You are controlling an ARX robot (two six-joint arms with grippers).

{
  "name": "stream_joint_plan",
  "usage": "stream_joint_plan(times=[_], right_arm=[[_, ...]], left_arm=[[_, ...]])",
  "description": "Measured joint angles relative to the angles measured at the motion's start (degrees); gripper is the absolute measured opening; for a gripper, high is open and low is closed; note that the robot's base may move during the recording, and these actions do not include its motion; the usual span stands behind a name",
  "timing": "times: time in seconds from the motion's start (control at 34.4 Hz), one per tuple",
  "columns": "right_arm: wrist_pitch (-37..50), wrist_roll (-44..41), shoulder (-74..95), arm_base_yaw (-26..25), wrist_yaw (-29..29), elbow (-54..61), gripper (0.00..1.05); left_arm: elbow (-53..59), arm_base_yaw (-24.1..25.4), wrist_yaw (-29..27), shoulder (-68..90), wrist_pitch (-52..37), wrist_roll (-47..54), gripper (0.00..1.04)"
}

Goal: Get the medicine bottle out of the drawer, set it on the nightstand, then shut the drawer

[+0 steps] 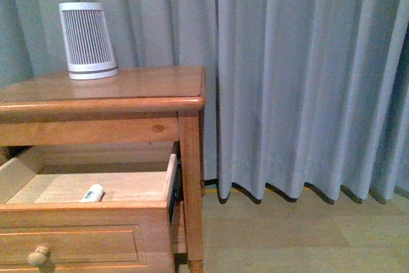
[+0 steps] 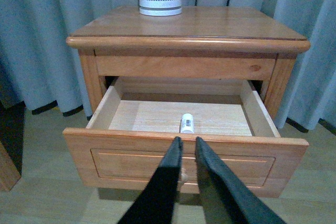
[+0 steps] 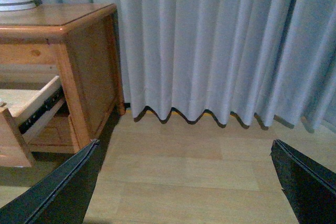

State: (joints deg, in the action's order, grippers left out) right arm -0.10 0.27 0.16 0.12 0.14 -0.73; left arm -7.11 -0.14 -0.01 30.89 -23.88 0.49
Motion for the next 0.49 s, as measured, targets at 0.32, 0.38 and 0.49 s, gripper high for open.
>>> stream_joint_plan(times=[0.32, 0.38, 0.49], right_arm=[[0.0, 0.0, 0.0, 0.0, 0.0, 0.0, 0.98], [0.0, 0.0, 0.0, 0.0, 0.0, 0.0, 0.98], [0.0, 0.0, 0.0, 0.0, 0.1, 0.0, 0.98]], left_arm=[[3.3, 0.0, 0.0, -7.1, 3.9, -0.2, 0.03], [3.8, 0.0, 0.0, -8.2, 4.6, -0.2, 0.03], [4.2, 0.0, 0.2, -10.2, 6.0, -0.2, 0.03]])
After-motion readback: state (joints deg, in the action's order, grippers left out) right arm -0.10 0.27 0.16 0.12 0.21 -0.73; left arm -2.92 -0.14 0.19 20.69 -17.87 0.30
